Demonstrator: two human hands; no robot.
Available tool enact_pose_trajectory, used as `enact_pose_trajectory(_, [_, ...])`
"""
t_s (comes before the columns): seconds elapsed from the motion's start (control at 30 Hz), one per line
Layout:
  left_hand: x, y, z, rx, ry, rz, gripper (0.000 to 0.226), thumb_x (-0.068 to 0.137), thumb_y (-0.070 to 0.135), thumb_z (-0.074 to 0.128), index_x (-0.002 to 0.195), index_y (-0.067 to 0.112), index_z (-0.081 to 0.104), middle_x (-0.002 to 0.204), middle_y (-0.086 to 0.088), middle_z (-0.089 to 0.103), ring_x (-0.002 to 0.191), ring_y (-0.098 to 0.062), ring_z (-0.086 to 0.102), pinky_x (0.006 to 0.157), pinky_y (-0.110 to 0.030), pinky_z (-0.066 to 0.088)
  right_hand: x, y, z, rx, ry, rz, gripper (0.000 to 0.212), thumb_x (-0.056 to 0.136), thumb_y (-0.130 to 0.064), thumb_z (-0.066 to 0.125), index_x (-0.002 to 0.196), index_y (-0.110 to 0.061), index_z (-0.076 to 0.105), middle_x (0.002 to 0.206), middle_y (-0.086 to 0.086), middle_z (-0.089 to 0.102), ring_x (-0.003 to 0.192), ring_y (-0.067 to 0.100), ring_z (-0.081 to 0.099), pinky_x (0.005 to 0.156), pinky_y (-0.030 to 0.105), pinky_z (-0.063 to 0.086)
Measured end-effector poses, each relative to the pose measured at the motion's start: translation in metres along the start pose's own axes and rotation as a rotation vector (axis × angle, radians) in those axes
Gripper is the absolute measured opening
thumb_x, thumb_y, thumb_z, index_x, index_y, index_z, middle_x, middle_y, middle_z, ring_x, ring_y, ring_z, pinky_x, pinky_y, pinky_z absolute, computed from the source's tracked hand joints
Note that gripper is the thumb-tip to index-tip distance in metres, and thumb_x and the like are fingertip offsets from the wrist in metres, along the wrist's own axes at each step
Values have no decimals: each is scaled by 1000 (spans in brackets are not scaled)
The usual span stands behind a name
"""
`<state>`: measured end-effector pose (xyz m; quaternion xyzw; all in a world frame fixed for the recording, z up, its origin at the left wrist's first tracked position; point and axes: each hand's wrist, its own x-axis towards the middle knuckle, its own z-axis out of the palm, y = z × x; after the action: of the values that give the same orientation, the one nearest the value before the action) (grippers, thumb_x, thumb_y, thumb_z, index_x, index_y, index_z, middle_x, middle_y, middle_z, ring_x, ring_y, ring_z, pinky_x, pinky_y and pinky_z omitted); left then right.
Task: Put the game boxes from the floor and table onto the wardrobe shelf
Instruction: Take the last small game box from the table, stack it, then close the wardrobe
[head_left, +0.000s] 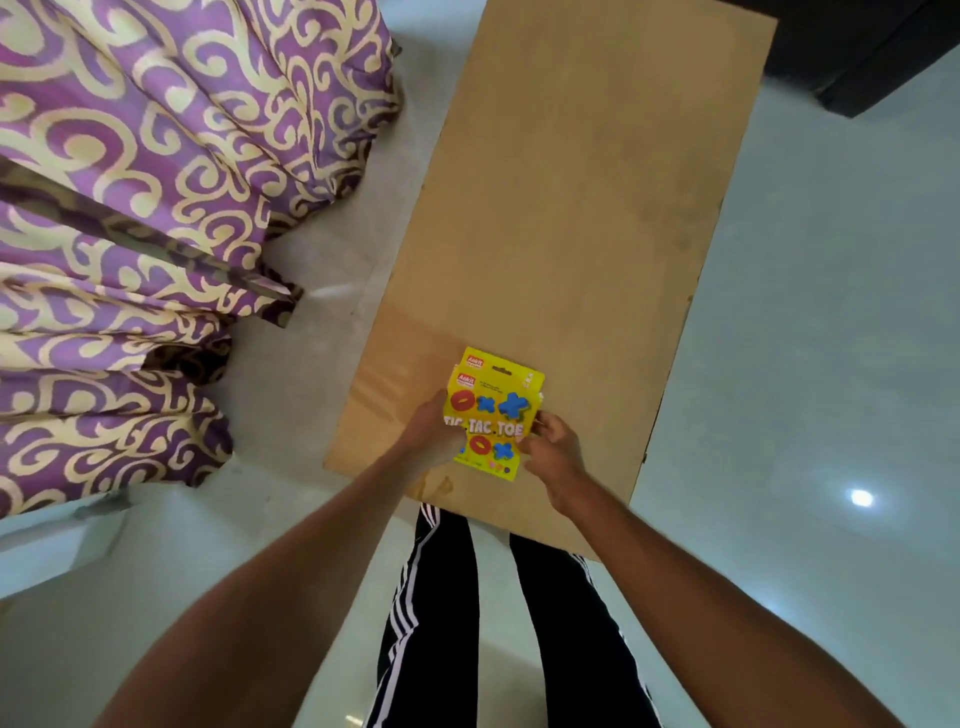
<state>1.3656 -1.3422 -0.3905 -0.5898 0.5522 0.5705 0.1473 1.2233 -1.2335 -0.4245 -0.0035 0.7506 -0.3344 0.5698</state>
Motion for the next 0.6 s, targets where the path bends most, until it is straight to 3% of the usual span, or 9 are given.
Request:
enact_pose_trajectory(0.1, [-29,-22,21,-334,21,-43,45,55,8,57,95,27,66,105,-5,73,101,-30,69,92,-46,55,-13,-3,-13,-143,-71,-114,43,81,6,59,114,-20,65,106,-5,70,89,10,68,71,26,55])
enact_pose_trajectory(0.17, [-65,-37,31,-533,85,-77,51,54,8,61,102,21,68,111,-12,72,100,-31,70,91,-51,55,-40,-11,-24,-253,-158,-173,46,80,4,59,117,-22,64,110,-4,70,92,13,68,74,29,57])
enact_pose_trajectory(0.27, [-132,-39,39,-739,174,-89,56,63,3,63,117,16,65,112,-11,72,94,-24,70,75,-34,59,-82,-25,-38,-374,-283,-244,57,81,2,62,132,-21,57,121,-1,67,103,22,68,83,42,60])
enact_pose_trajectory(0.37, [-206,-50,38,-884,267,-53,59,71,-4,61,124,21,60,99,-5,73,79,-18,66,58,-26,47,-137,-41,-41,-508,-406,-310,61,83,-3,65,139,-22,51,130,-4,62,107,23,66,84,41,60])
enact_pose_trajectory(0.47, [-264,-71,40,-940,331,-23,58,80,-6,60,131,20,54,106,-6,70,81,-19,62,60,-27,44,-178,-45,-34,-597,-460,-397,66,83,-5,67,144,-20,46,136,0,57,110,26,64,81,40,61])
enact_pose_trajectory(0.6, [-338,-129,41,-1063,471,-13,65,68,12,65,132,18,55,104,-2,71,91,-24,64,66,-30,45,-243,-34,13,-738,-584,-522,67,84,-2,67,145,-19,44,135,2,58,106,25,64,76,35,61])
